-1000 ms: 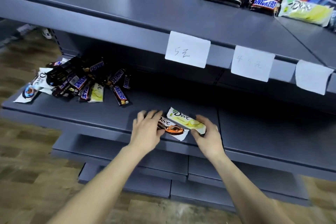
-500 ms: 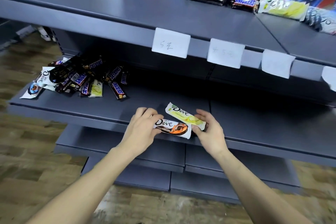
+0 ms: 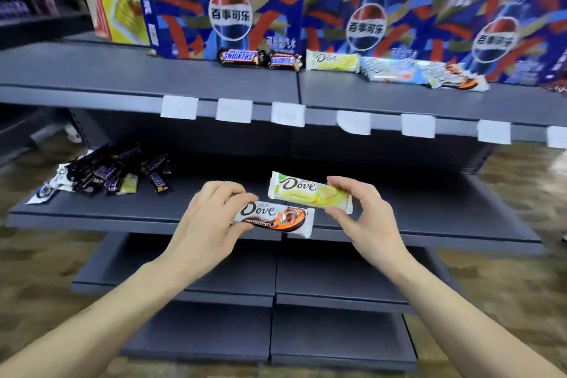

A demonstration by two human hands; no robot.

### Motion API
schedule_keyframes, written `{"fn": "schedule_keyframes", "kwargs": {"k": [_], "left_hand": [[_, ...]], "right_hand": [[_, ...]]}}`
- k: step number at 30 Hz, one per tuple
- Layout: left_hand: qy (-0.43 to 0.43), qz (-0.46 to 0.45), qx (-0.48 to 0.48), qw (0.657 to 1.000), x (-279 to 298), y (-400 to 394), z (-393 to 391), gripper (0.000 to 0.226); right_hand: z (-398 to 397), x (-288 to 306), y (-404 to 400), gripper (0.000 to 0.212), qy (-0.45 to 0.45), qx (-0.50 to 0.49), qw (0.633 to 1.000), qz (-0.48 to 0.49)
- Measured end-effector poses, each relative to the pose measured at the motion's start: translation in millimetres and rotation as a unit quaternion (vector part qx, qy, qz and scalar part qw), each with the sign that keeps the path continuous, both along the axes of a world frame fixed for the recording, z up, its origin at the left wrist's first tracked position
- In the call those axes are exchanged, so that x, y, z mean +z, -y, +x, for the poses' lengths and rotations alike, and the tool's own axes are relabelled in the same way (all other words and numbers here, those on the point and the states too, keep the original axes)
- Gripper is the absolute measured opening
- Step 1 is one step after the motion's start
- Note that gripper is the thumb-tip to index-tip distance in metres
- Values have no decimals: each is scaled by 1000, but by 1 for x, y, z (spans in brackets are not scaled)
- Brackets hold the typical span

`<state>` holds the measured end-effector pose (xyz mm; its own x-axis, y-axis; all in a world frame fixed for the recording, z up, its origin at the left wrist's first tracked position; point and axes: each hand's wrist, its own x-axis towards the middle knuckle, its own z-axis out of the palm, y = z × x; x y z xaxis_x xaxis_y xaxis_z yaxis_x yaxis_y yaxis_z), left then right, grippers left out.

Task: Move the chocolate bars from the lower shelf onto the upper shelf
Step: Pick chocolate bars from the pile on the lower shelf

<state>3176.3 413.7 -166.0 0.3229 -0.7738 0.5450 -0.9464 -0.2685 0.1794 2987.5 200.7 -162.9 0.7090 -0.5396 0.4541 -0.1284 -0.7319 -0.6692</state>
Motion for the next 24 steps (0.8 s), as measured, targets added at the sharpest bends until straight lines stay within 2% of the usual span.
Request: {"fn": "schedule_keyframes", "kwargs": {"k": [7,12,19,24], "left_hand": [[62,-44,-2,997,58,18,-59,43],[93,-59,-1,994,95,42,-72,46],[134,-48,4,990,130,83,-53,42],[132,-51,5,990,144,115,-21,41]], "right_hand": [[-60,54,23,54,62,-1,997,-54],[-77,95,51,56,60,-11,994,-91],[-60,139,92,54,45,-27,990,-128],[-26,157,120,47,32,-33,987,-156]]}}
